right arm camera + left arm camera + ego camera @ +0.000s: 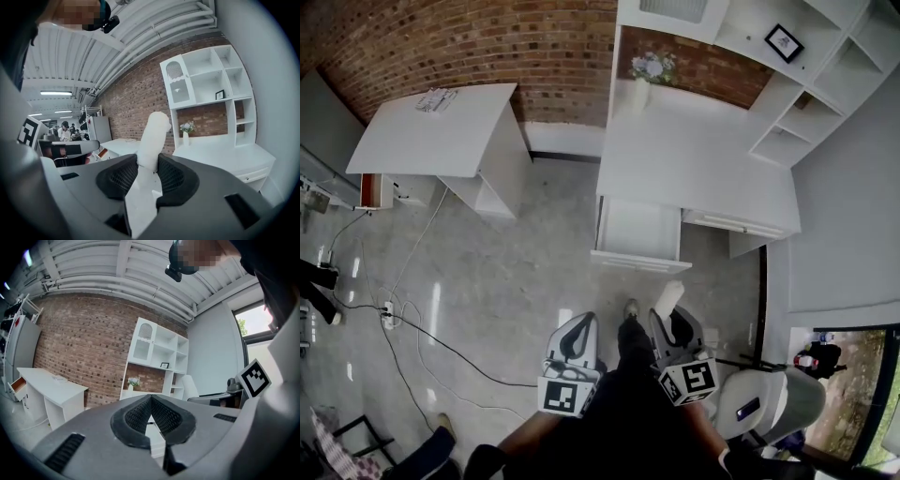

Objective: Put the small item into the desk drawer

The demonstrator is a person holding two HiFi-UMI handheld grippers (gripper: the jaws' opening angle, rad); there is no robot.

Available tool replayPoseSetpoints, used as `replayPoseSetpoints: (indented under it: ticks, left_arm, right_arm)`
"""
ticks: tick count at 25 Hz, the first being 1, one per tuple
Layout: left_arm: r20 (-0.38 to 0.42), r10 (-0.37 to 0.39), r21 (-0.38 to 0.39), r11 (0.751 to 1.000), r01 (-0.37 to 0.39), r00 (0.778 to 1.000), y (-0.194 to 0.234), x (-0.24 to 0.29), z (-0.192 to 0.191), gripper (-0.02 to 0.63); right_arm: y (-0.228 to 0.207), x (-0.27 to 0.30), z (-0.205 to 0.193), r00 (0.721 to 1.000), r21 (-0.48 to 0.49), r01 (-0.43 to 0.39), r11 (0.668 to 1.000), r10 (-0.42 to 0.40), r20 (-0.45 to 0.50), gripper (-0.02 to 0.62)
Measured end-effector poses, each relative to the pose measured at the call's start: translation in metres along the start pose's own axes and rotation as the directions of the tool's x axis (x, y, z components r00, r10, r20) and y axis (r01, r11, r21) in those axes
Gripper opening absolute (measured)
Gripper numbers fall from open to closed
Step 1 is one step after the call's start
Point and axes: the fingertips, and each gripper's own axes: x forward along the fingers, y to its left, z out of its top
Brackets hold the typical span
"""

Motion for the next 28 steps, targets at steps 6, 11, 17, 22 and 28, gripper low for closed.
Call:
replayPoseSetpoints:
  ticks: [6,11,17,22,28]
  left_arm:
    - [0.028,0.113,-0.009,0.994,-0.112,0.993,0.009,0.065,0.01,0.023]
    - [0.038,0.195,-0.009,0.981,-0.195,0.98,0.009,0.125,0.022,0.023]
    - [0.067,0.271,0.01,0.962,-0.272,0.96,0.0,0.167,0.036,0.023]
    - [0.027,0.321,0.01,0.947,-0.321,0.947,0.003,0.185,0.025,0.023]
    - [0.022,0.317,0.029,0.948,-0.317,0.948,0.018,0.212,0.027,0.023]
  right_arm:
    - [-0.045,0.054,0.018,0.994,-0.046,-0.108,0.993,0.107,-0.011,0.144]
    - [-0.094,0.096,0.04,0.984,-0.08,-0.178,0.981,0.178,-0.009,0.144]
    - [-0.146,0.132,0.037,0.968,-0.1,-0.251,0.963,0.247,-0.048,0.144]
    - [-0.164,0.156,0.025,0.957,-0.086,-0.287,0.954,0.281,-0.076,0.144]
    - [-0.168,0.192,0.005,0.942,-0.079,-0.317,0.945,0.304,-0.143,0.144]
